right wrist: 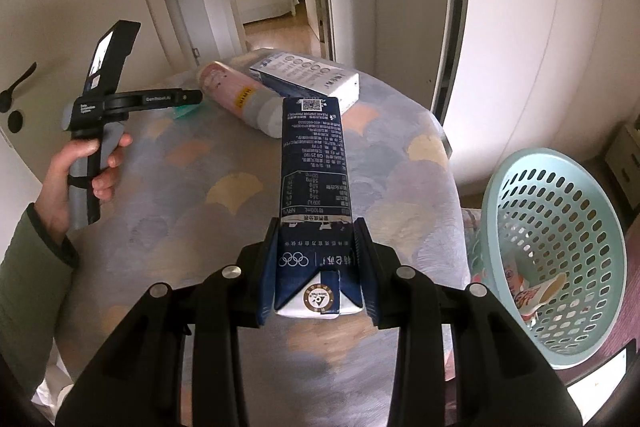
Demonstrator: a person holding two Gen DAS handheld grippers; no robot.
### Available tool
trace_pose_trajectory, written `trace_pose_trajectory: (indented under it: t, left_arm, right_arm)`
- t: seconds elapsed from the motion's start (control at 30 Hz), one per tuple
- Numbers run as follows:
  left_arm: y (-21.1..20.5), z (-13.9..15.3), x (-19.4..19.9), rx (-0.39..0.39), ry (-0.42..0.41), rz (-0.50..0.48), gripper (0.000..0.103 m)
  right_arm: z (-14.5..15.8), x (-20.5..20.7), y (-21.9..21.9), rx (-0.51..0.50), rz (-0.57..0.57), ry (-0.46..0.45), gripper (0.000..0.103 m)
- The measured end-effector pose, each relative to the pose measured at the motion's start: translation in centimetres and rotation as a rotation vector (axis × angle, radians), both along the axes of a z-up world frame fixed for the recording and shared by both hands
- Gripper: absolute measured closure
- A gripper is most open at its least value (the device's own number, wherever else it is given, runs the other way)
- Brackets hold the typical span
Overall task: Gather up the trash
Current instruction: 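Grasp the green packet with the left tool while the right tool holds the carton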
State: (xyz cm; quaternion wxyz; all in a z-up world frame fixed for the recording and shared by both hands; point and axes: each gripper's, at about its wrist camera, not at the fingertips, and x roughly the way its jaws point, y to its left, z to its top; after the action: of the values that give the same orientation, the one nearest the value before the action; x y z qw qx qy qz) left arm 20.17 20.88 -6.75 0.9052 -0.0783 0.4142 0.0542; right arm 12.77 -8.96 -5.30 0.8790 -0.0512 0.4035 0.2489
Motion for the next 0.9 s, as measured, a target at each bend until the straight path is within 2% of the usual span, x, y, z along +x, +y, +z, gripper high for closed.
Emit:
trace_pose_trajectory:
  t: [0.07, 0.1, 0.13, 0.2, 0.3, 0.33, 0.47, 0.57, 0.63, 0.67, 0.7, 0.73, 0.8, 0.9]
  left_arm:
    - [-0.4, 0.0, -0.2, 0.021, -0.006, -0.008, 0.040]
    - [-0.7, 0.1, -0.4, 0.050, -0.009, -0.009, 0.049]
    - [-0.9, 0.2, -0.7, 0.071, -0.009, -0.013, 0.053]
    - [-0.9, 0.6, -1.1, 0.045, -0.014, -0.023, 0.061]
    - [-0.9, 1.4, -2.3, -0.002, -0.037, -0.034, 0.085]
    - [-0.8, 1.7, -2.7, -0.029, -0.043, -0.044, 0.091]
    - [-1.2, 1.9, -3.6, -0.076, -0.041, -0.081, 0.092]
    - [-2.1, 1.3, -4.1, -0.110, -0.019, -0.143, 0.092]
    - [-3.0, 0.3, -4.0, -0.150, 0.038, -0.217, 0.090]
    - [-3.3, 0.1, -4.1, -0.141, 0.048, -0.228, 0.090]
    - [-3.5, 0.1, -4.3, -0.106, 0.045, -0.218, 0.082]
    - [-3.4, 0.2, -4.3, -0.076, 0.034, -0.199, 0.062]
    - [-2.7, 0.7, -4.1, -0.062, -0.011, -0.142, 0.035]
    - [-1.1, 1.1, -2.9, -0.087, -0.072, -0.094, 0.034]
  right_arm:
    - [-0.2, 0.4, -0.1, 0.005, -0.005, 0.007, 0.070]
    - [-0.3, 0.5, -0.1, 0.007, -0.006, 0.009, 0.070]
    - [-0.4, 0.7, -0.1, 0.009, -0.007, 0.011, 0.070]
    - [-0.4, 0.8, -0.1, 0.012, -0.005, 0.009, 0.070]
    - [0.0, 0.6, -0.3, 0.023, -0.002, -0.002, 0.070]
    - [0.2, 0.5, -0.4, 0.027, -0.002, -0.009, 0.070]
    - [1.0, 0.2, -0.9, 0.048, -0.005, -0.020, 0.070]
    - [1.2, -0.1, -1.4, 0.053, -0.012, -0.024, 0.070]
    - [1.3, -0.3, -1.8, 0.057, -0.016, -0.024, 0.070]
    - [1.3, -0.3, -1.9, 0.059, -0.019, -0.024, 0.070]
    - [1.3, -0.3, -2.1, 0.061, -0.021, -0.022, 0.070]
    - [1.3, -0.2, -2.2, 0.064, -0.022, -0.020, 0.070]
    - [1.2, 0.0, -2.3, 0.069, -0.024, -0.011, 0.070]
    - [0.9, 0.2, -2.2, 0.064, -0.033, -0.002, 0.070]
